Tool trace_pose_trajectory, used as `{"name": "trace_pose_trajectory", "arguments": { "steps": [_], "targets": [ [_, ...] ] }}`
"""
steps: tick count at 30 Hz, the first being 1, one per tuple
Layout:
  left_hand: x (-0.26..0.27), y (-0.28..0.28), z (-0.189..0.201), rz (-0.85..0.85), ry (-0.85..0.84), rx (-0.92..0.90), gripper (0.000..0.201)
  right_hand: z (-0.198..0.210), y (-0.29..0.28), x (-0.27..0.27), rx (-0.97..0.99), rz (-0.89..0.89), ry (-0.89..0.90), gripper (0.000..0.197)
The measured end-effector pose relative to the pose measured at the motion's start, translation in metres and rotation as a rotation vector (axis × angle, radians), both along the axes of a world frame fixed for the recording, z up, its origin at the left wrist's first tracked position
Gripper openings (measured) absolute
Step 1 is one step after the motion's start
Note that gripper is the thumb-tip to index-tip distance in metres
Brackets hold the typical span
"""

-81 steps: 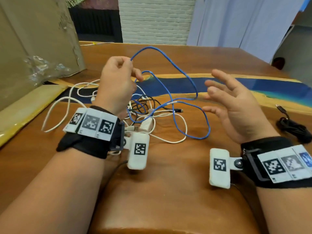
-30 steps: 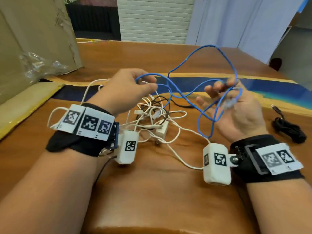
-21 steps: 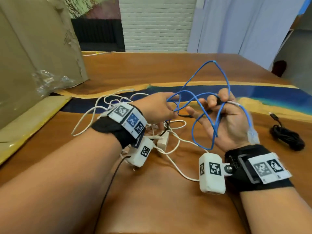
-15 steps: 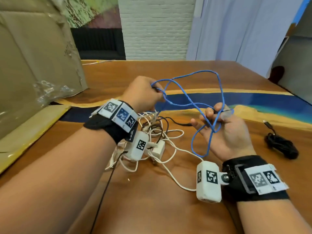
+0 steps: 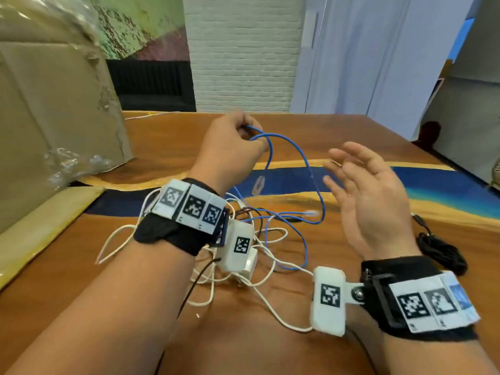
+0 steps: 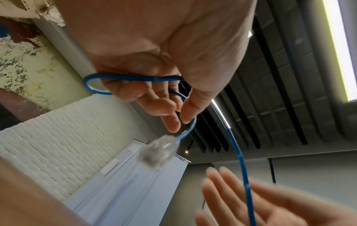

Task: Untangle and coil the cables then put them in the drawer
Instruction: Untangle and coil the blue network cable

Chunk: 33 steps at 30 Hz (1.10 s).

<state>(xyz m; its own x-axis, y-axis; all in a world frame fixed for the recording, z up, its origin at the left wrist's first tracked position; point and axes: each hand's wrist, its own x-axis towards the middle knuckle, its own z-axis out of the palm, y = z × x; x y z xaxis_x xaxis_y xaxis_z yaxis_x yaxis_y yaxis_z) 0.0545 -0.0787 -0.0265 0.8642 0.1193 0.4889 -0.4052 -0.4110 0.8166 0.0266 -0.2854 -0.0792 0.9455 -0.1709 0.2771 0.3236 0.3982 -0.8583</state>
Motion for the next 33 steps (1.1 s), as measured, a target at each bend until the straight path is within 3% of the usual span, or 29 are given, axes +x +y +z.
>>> {"name": "trace_pose_trajectory", "arguments": {
  "steps": [3, 5, 8, 10, 12, 17, 19, 22, 24, 25, 27, 29, 31, 33],
  "targets": [
    [-0.01, -0.006, -0.003, -0.099, -0.078, -0.046, 0.023, 0.02, 0.027, 0.005, -0.277, 0.209, -0.073, 0.031],
    [-0.017, -0.007, -0.005, -0.186, -0.073, -0.145, 0.036, 0.024, 0.042, 0.01, -0.395, 0.337, -0.089, 0.033],
    [-0.016, 0.001, -0.016, -0.176, -0.08, -0.23, 0.071, 0.024, 0.047, 0.014, -0.318, 0.431, -0.079, 0.027],
    [-0.01, 0.013, -0.024, -0.124, -0.08, -0.223, 0.078, 0.024, 0.047, 0.018, -0.267, 0.404, -0.065, 0.023],
    [-0.004, 0.029, -0.027, -0.134, -0.018, -0.125, 0.078, 0.027, 0.045, 0.027, -0.248, 0.333, -0.05, 0.024],
    [-0.008, 0.057, 0.0, -0.311, 0.141, 0.349, 0.084, 0.042, 0.032, 0.042, -0.382, 0.124, -0.022, 0.025],
    [-0.007, 0.058, 0.014, -0.21, 0.057, 0.364, 0.077, 0.045, 0.024, 0.045, -0.351, 0.082, 0.013, 0.031],
    [-0.004, 0.044, 0.023, -0.19, -0.037, 0.07, 0.044, 0.051, 0.023, 0.041, -0.311, 0.123, 0.0, 0.025],
    [-0.004, 0.026, 0.022, -0.222, -0.016, -0.084, 0.024, 0.052, 0.027, 0.037, -0.433, 0.115, -0.063, 0.022],
    [-0.004, 0.019, 0.021, -0.206, -0.02, -0.089, 0.021, 0.052, 0.029, 0.034, -0.518, 0.114, -0.107, 0.024],
    [0.0, 0.009, 0.016, -0.142, -0.053, 0.015, 0.044, 0.052, 0.032, 0.029, -0.686, 0.13, -0.203, 0.028],
    [-0.002, 0.004, 0.014, -0.137, -0.051, 0.077, 0.052, 0.053, 0.033, 0.025, -0.791, 0.116, -0.276, 0.029],
    [-0.004, 0.006, 0.014, -0.14, -0.05, 0.099, 0.044, 0.055, 0.031, 0.025, -0.864, 0.002, -0.323, 0.029],
    [-0.009, 0.01, 0.017, -0.177, -0.027, 0.148, 0.02, 0.057, 0.03, 0.026, -0.889, -0.117, -0.334, 0.026]
  ]
}}
